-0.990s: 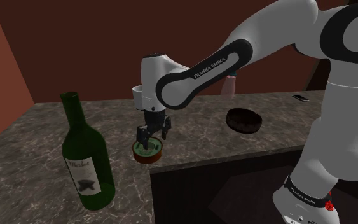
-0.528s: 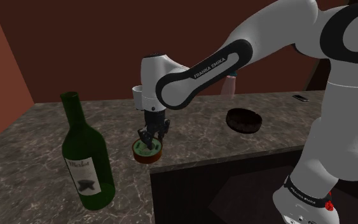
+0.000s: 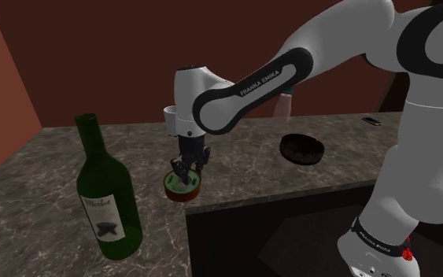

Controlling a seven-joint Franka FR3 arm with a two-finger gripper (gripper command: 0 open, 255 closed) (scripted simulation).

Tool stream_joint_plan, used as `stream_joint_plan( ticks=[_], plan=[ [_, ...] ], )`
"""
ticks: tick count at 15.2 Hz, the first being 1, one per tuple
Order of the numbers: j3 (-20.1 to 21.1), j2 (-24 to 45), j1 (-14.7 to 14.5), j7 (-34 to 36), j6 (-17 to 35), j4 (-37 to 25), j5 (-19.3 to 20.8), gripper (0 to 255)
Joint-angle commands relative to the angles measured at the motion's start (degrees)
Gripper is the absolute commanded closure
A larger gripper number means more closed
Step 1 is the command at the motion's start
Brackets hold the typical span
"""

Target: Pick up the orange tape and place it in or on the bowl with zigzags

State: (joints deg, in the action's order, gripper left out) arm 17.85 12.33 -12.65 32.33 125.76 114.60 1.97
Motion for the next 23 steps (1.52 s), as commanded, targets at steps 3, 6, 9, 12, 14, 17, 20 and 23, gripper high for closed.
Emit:
stream_joint_plan(
  ticks=[3, 6, 9, 12, 14, 17, 20, 23],
  plan=[
    [0.14, -1.33, 0.13, -0.29, -2.42, -1.14, -0.52, 255],
    [0.22, -2.36, 0.22, -0.5, -4.52, -2.26, -0.91, 255],
    [0.28, -3.3, 0.3, -0.67, -6.63, -3.49, -1.25, 255],
    [0.33, -4.13, 0.37, -0.82, -8.77, -4.83, -1.54, 255],
    [0.35, -4.62, 0.4, -0.9, -10.21, -5.8, -1.71, 255],
    [0.37, -5.28, 0.45, -1.0, -12.38, -7.34, -1.94, 255],
    [0.39, -5.84, 0.49, -1.06, -14.57, -9.0, -2.12, 255],
    [0.4, -6.28, 0.51, -1.1, -16.78, -10.79, -2.26, 255]
  ],
)
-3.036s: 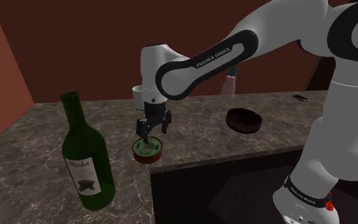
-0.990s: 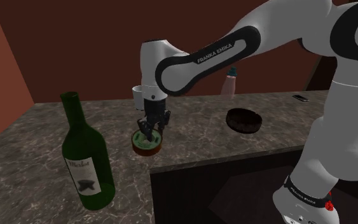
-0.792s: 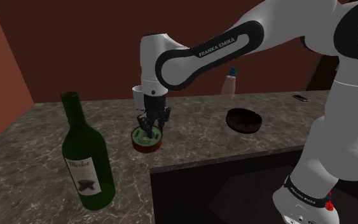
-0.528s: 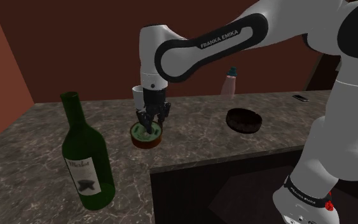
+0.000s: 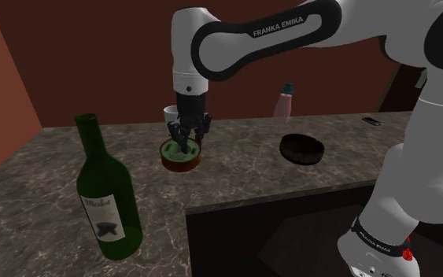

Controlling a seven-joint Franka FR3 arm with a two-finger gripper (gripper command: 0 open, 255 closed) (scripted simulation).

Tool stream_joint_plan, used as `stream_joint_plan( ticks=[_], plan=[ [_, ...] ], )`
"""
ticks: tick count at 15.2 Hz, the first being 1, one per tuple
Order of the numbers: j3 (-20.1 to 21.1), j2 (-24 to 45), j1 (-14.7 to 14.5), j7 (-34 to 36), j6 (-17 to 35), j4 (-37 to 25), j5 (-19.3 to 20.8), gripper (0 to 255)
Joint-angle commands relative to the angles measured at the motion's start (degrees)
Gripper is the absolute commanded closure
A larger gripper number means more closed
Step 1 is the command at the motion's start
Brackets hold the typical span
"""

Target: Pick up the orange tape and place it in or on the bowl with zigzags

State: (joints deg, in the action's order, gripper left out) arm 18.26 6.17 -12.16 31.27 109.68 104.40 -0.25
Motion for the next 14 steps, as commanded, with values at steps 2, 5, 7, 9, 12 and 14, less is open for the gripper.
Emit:
stream_joint_plan(
  ticks=[2, 5, 7, 9, 12, 14],
  plan=[
    [0.0, -0.35, 0.03, -0.06, -2.19, -1.86, -0.11, 255],
    [0.01, -0.58, 0.04, -0.06, -4.17, -3.63, -0.18, 255],
    [-0.87, -4.5, 1.38, -2.58, -3.4, 0.94, -1.46, 255],
    [-1.93, -8.23, 2.55, -5.16, -2.87, 5.14, -2.56, 255],
    [-3.82, -13.51, 4.04, -9.06, -2.47, 10.83, -3.82, 255],
    [-5.28, -16.82, 4.88, -11.64, -2.42, 14.25, -4.36, 255]
  ],
)
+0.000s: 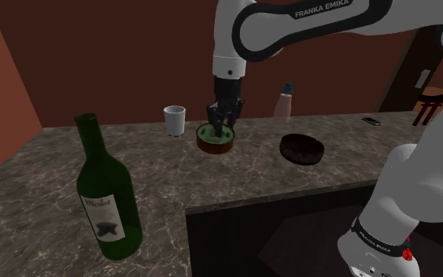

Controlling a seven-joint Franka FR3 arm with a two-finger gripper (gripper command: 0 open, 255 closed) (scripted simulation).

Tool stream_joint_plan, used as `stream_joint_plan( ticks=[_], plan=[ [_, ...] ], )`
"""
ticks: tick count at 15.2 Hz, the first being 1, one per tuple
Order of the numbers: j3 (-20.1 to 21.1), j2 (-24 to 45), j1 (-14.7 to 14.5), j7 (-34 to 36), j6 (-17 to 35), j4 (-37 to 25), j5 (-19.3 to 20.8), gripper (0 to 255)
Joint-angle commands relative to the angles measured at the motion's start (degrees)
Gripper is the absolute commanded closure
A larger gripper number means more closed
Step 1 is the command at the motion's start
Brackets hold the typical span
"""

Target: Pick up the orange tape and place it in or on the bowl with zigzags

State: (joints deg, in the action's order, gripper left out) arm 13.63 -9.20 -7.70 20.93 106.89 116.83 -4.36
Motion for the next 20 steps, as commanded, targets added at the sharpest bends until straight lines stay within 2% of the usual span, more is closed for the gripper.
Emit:
stream_joint_plan(
  ticks=[1, 10, 20],
  plan=[
    [-1.41, -3.04, 0.83, -2.58, 0.33, 3.42, -0.44, 255],
    [-9.15, -15.56, 4.7, -13.94, -1.21, 14.96, 0.58, 255],
    [-19.21, -24.93, 10.33, -26.7, -4.15, 21.7, 6.16, 255]
  ],
)
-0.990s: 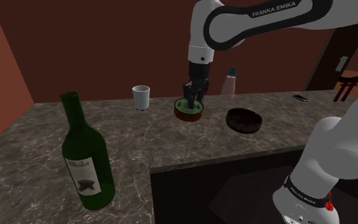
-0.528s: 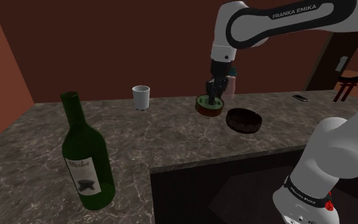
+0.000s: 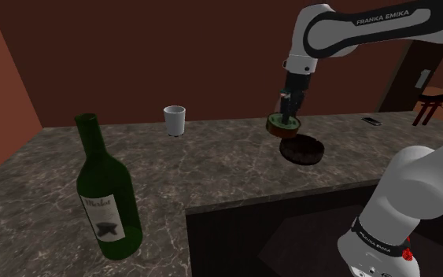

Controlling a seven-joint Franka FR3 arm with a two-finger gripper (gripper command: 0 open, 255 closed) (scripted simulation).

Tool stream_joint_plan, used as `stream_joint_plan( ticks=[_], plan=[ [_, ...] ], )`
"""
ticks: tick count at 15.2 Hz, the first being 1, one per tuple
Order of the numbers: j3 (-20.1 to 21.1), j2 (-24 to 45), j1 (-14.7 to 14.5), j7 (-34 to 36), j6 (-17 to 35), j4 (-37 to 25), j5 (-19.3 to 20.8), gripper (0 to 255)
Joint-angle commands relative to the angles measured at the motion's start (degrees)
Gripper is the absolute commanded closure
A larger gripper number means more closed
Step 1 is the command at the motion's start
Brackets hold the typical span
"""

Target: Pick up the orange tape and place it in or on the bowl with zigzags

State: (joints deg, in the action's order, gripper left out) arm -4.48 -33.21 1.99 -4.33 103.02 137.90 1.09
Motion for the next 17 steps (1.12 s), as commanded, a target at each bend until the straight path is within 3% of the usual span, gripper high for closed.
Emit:
stream_joint_plan(
  ticks=[1, 9, 17],
  plan=[
    [-2.18, -1.54, 1.28, -2.76, -0.56, 0.94, 1.44, 255],
    [-10.81, -3.86, 6.19, -13.25, -2.24, 1.14, 7.28, 255],
    [-11.68, -3.23, 6.45, -13.22, 4.1, 6.84, 7.94, 255]
  ],
)
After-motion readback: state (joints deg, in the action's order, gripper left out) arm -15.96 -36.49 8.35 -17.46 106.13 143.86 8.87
